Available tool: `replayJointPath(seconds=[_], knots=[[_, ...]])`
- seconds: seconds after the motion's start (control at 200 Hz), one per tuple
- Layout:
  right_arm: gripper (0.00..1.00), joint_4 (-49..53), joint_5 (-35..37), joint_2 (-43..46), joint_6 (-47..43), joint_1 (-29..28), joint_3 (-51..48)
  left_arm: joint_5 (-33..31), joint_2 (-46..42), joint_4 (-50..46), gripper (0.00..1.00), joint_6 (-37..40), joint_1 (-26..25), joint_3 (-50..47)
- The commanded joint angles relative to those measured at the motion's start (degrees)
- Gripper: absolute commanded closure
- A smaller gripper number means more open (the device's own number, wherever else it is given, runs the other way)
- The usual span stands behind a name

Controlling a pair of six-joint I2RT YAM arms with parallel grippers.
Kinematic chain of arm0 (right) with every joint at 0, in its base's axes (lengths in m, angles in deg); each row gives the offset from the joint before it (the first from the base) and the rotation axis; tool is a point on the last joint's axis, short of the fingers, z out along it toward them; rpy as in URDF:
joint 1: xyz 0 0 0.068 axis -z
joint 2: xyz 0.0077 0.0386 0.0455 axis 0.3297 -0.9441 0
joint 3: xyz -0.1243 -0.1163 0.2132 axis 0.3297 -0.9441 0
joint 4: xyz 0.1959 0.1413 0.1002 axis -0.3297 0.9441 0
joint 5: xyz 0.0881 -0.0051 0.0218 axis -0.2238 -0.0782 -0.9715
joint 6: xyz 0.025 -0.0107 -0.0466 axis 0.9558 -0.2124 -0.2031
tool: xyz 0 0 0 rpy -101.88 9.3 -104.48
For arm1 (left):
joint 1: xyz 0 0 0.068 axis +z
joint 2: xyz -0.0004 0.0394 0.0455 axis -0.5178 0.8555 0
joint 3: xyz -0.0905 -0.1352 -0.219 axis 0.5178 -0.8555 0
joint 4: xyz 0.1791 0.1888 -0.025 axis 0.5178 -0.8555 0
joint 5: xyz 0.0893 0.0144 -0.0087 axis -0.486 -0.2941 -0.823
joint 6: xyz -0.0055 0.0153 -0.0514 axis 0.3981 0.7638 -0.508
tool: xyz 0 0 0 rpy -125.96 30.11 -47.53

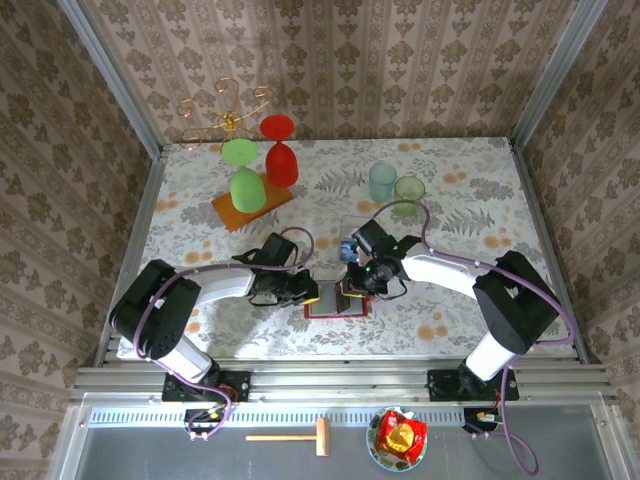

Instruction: Take the credit cards out of the card holder

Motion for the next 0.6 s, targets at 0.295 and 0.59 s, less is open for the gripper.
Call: replayJointPath(seconds=[0.295,0.59], knots=[[0.90,1.40,1.68,2.84,1.56,-0.49,-0.01,0.85,-0.82,-1.42,0.89,1.00,-0.08,1.57],[0.90,0.88,1.44,2.27,1.45,-0.47,-0.19,0.64,-0.85,-1.51,0.89,1.12,-0.10,1.49]])
